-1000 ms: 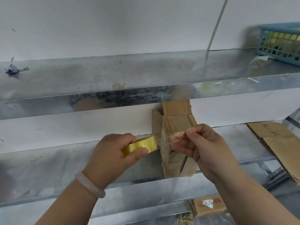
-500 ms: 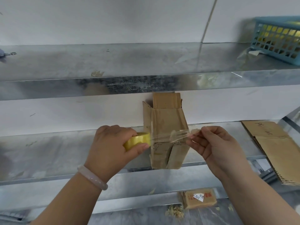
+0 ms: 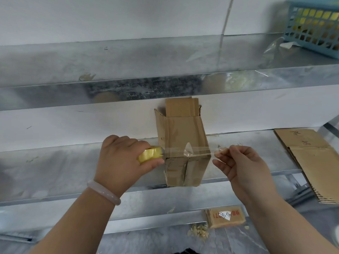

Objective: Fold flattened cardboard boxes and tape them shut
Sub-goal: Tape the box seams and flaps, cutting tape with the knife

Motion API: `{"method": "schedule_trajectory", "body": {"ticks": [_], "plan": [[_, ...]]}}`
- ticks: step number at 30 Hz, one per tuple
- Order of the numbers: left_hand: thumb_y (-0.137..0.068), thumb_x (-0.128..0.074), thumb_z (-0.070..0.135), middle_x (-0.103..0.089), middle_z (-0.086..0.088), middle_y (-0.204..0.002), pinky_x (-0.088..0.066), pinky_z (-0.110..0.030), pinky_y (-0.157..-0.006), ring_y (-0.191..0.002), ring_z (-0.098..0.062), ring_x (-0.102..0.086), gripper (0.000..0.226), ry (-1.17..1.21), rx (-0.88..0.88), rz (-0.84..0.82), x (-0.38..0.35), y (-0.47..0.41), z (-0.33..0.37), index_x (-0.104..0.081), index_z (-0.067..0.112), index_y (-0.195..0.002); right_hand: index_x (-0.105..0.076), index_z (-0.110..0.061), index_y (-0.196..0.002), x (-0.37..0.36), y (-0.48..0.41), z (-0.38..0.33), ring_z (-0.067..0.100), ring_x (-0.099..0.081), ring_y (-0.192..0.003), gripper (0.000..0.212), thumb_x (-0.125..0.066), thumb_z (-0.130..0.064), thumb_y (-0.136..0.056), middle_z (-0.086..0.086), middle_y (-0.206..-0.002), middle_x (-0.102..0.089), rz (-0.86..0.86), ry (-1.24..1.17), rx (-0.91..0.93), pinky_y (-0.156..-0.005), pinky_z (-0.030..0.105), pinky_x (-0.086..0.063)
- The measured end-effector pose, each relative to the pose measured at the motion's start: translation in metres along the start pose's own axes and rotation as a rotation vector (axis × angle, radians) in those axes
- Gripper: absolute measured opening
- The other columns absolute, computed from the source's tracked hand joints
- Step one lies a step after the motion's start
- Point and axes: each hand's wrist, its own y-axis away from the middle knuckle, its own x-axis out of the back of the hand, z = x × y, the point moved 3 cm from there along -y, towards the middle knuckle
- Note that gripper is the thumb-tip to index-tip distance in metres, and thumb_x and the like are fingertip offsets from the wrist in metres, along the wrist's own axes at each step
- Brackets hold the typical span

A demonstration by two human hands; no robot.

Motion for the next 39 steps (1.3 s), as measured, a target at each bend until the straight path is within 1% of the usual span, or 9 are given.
{"method": "schedule_trajectory", "body": {"ticks": [4,6,13,17,21,26,34,36,39], "plan": [[-0.093,-0.036,0.055,-0.058,0.012,-0.069,-0.035,-0.036,-0.079,-0.066,-0.017,-0.055,0.042,0.093,-0.057,0.001,0.001,0.002,-0.002,-0.065,0.026,-0.085,-0.054,-0.005,-0.09,0.003,-0.003,-0.001,0.023,-0.069,-0.068,0.016,-0.044,-0.007,-0.103,0.011,-0.07,-0.065,0.002,0.006,0.019,-0.064,0.033,-0.061],[-0.091,-0.04,0.051,-0.058,0.011,-0.069,-0.035,-0.036,-0.079,-0.066,-0.018,-0.055,0.037,0.072,-0.062,0.007,0.0,0.002,-0.001,-0.066,0.025,-0.086,-0.054,-0.005,-0.09,0.004,-0.005,0.001,0.023,-0.069,-0.069,0.015,-0.045,-0.007,-0.103,0.012,-0.071,-0.065,0.009,0.017,0.016,-0.063,0.033,-0.06],[-0.088,-0.038,0.063,-0.064,0.01,-0.072,-0.032,-0.034,-0.079,-0.07,-0.017,-0.059,0.045,-0.012,-0.017,-0.086,-0.018,0.0,-0.006,-0.068,0.029,-0.086,-0.055,-0.005,-0.092,0.01,-0.016,0.013,0.022,-0.069,-0.069,0.013,-0.047,-0.008,-0.102,0.01,-0.069,-0.067,0.032,0.012,-0.061,-0.06,0.032,-0.059],[-0.088,-0.034,0.066,-0.064,0.01,-0.073,-0.031,-0.034,-0.079,-0.072,-0.016,-0.059,0.049,0.001,-0.007,-0.117,-0.025,0.0,-0.01,-0.067,0.031,-0.087,-0.055,-0.003,-0.098,0.01,-0.021,0.02,0.02,-0.068,-0.066,0.011,-0.047,-0.009,-0.102,0.013,-0.075,-0.066,0.034,-0.008,-0.126,-0.058,0.031,-0.059],[-0.09,-0.026,0.069,-0.062,0.011,-0.071,-0.031,-0.033,-0.078,-0.071,-0.015,-0.059,0.054,0.033,-0.014,-0.139,-0.032,-0.001,-0.014,-0.067,0.033,-0.086,-0.057,-0.003,-0.095,0.008,-0.024,0.022,0.018,-0.066,-0.064,0.016,-0.044,-0.008,-0.103,0.011,-0.072,-0.066,0.017,-0.045,-0.212,-0.055,0.027,-0.058],[-0.091,-0.026,0.069,-0.061,0.014,-0.071,-0.029,-0.031,-0.078,-0.071,-0.014,-0.057,0.054,0.071,-0.04,-0.135,-0.034,0.0,-0.014,-0.066,0.033,-0.087,-0.057,0.0,-0.102,0.009,-0.027,0.026,0.018,-0.062,-0.063,0.017,-0.042,-0.009,-0.104,0.012,-0.073,-0.063,-0.008,-0.09,-0.294,-0.055,0.026,-0.057],[-0.09,-0.03,0.067,-0.062,0.014,-0.072,-0.033,-0.035,-0.08,-0.071,-0.014,-0.058,0.05,0.104,-0.006,-0.124,-0.049,0.008,-0.01,-0.066,0.032,-0.089,-0.053,-0.004,-0.091,0.01,-0.03,0.047,0.013,-0.059,-0.052,0.012,-0.047,-0.007,-0.102,0.01,-0.066,-0.06,0.013,-0.18,-0.373,-0.052,0.028,-0.057],[-0.089,-0.034,0.065,-0.062,0.013,-0.072,-0.033,-0.035,-0.079,-0.07,-0.015,-0.058,0.046,0.097,-0.003,-0.118,-0.051,0.007,-0.008,-0.066,0.031,-0.087,-0.053,-0.006,-0.088,0.011,-0.031,0.052,0.014,-0.058,-0.055,0.014,-0.048,-0.005,-0.101,0.009,-0.063,-0.059,0.03,-0.167,-0.347,-0.054,0.029,-0.059],[-0.089,-0.036,0.062,-0.062,0.012,-0.071,-0.033,-0.035,-0.077,-0.069,-0.016,-0.058,0.044,0.095,0.008,-0.116,-0.054,0.006,-0.003,-0.066,0.03,-0.085,-0.055,-0.006,-0.082,0.013,-0.029,0.065,0.019,-0.06,-0.069,0.017,-0.052,-0.006,-0.098,0.012,-0.074,-0.063,0.011,-0.136,-0.328,-0.062,0.03,-0.06]]}}
